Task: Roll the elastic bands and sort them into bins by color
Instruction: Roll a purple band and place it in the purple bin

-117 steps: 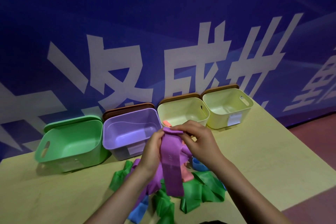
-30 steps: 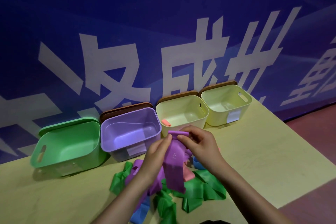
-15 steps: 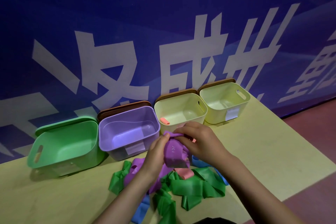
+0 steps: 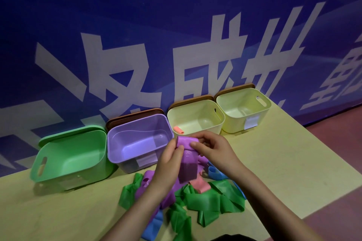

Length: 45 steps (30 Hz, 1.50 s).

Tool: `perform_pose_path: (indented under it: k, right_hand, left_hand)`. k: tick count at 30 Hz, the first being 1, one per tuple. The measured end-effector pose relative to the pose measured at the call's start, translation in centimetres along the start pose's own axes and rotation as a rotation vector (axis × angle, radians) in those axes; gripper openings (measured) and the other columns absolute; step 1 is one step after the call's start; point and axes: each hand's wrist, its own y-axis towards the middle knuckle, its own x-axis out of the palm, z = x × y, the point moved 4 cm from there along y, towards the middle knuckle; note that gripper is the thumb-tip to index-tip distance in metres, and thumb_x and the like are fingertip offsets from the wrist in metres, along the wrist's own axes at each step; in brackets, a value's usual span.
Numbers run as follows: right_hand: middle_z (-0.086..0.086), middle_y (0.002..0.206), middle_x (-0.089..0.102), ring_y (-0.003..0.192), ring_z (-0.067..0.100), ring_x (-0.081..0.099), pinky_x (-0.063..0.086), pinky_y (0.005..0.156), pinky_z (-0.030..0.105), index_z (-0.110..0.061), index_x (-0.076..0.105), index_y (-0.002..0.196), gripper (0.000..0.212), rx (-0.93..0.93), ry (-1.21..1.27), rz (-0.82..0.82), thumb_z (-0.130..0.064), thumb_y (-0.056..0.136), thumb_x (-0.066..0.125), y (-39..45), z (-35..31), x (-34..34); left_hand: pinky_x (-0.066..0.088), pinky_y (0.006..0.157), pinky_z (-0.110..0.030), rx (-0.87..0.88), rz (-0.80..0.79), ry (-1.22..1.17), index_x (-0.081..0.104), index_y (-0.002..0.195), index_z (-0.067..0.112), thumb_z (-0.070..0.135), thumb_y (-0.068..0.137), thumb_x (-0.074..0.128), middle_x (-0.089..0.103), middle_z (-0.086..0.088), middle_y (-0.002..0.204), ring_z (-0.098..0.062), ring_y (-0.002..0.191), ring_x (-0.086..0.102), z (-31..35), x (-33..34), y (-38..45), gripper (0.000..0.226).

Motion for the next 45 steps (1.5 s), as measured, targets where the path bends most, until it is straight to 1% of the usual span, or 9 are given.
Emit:
perform_pose_path:
  k: [5, 10, 19, 22, 27, 33, 38, 41, 45]
  right_hand:
    - [0.01, 0.077, 0.064, 0.068, 0.011, 0.056, 0.047, 0.064, 0.021, -0.019, 0.069, 0.089, 0.016, -0.005, 0.064, 0.003, -0.004, 0.086, 0.067, -0.1, -0.2, 0.1]
    - [0.024, 0.077, 0.06, 0.07, 0.02, 0.053, 0.044, 0.066, 0.034, -0.018, 0.065, 0.081, 0.011, -0.021, 0.103, 0.026, -0.008, 0.083, 0.069, -0.2, -0.2, 0.7]
    - [-0.006, 0.066, 0.056, 0.064, 0.013, 0.048, 0.04, 0.058, 0.026, -0.031, 0.061, 0.072, 0.016, -0.09, 0.1, 0.028, -0.017, 0.081, 0.065, -1.0, -0.5, 0.6]
    - [-0.002, 0.067, 0.057, 0.066, 0.016, 0.049, 0.041, 0.061, 0.033, -0.024, 0.062, 0.073, 0.008, -0.065, 0.123, 0.072, -0.019, 0.077, 0.066, -0.8, -0.2, 0.5]
    - [0.007, 0.073, 0.06, 0.069, 0.019, 0.052, 0.043, 0.066, 0.035, -0.017, 0.062, 0.078, 0.007, -0.056, 0.123, 0.078, -0.021, 0.076, 0.068, -0.8, -0.2, 0.2]
    - [0.011, 0.07, 0.055, 0.067, 0.019, 0.049, 0.04, 0.062, 0.032, -0.013, 0.063, 0.079, 0.011, -0.024, 0.176, 0.064, -0.005, 0.081, 0.07, -0.9, -0.3, 0.3]
    - [0.006, 0.064, 0.053, 0.052, 0.007, 0.049, 0.041, 0.057, 0.021, 0.0, 0.065, 0.097, 0.011, 0.028, 0.237, 0.029, 0.002, 0.087, 0.062, -0.9, -0.3, 0.2]
    - [0.006, 0.062, 0.055, 0.053, 0.008, 0.051, 0.043, 0.059, 0.024, 0.003, 0.063, 0.107, 0.025, 0.049, 0.288, 0.019, -0.01, 0.086, 0.067, -1.2, 0.1, 0.2]
    - [0.03, 0.081, 0.059, 0.072, 0.023, 0.056, 0.046, 0.066, 0.03, -0.005, 0.067, 0.097, 0.043, 0.012, 0.269, 0.035, -0.036, 0.068, 0.072, -1.4, 0.3, -0.2]
  left_hand:
    - [0.043, 0.061, -0.009, 0.071, -0.013, 0.03, 0.059, 0.089, 0.022, 0.014, 0.099, 0.044, 0.063, 0.011, 0.078, 0.009, 0.067, 0.059, 0.8, -0.1, -0.1, 0.019]
    - [0.041, 0.06, -0.01, 0.181, 0.05, 0.15, 0.054, 0.079, 0.025, 0.013, 0.1, 0.043, 0.06, 0.013, 0.067, 0.008, 0.063, 0.054, 1.6, 0.0, -0.1, 0.026]
    - [0.044, 0.058, -0.02, 0.235, 0.052, 0.127, 0.059, 0.08, 0.021, 0.012, 0.098, 0.047, 0.061, 0.006, 0.067, -0.004, 0.061, 0.055, 1.6, 0.2, -0.3, 0.024]
    - [0.048, 0.066, -0.016, 0.112, 0.009, 0.009, 0.068, 0.092, 0.017, 0.018, 0.096, 0.05, 0.071, 0.009, 0.079, -0.005, 0.073, 0.064, 1.3, 0.2, -0.2, 0.019]
    - [0.049, 0.092, -0.048, -0.106, -0.062, -0.238, 0.065, 0.114, 0.005, 0.053, 0.089, 0.049, 0.068, -0.021, 0.109, -0.037, 0.103, 0.064, 0.6, 0.0, -0.1, 0.057]
    - [0.05, 0.07, -0.017, -0.011, -0.099, -0.048, 0.068, 0.102, 0.018, 0.022, 0.095, 0.049, 0.075, -0.002, 0.093, -0.016, 0.087, 0.069, 0.4, 0.0, -0.3, 0.021]
    - [0.054, 0.074, -0.021, 0.063, -0.041, -0.011, 0.067, 0.107, 0.019, 0.016, 0.099, 0.045, 0.074, -0.002, 0.094, -0.015, 0.084, 0.07, 1.0, 0.3, -0.5, 0.024]
    - [0.054, 0.072, -0.022, 0.062, -0.031, -0.024, 0.066, 0.107, 0.016, 0.017, 0.098, 0.045, 0.074, -0.006, 0.092, -0.017, 0.082, 0.07, 0.8, 0.6, -0.4, 0.023]
    - [0.054, 0.068, -0.022, 0.028, -0.024, -0.037, 0.066, 0.102, 0.015, 0.016, 0.097, 0.047, 0.073, -0.007, 0.089, -0.018, 0.079, 0.069, 0.5, 0.9, -0.4, 0.019]
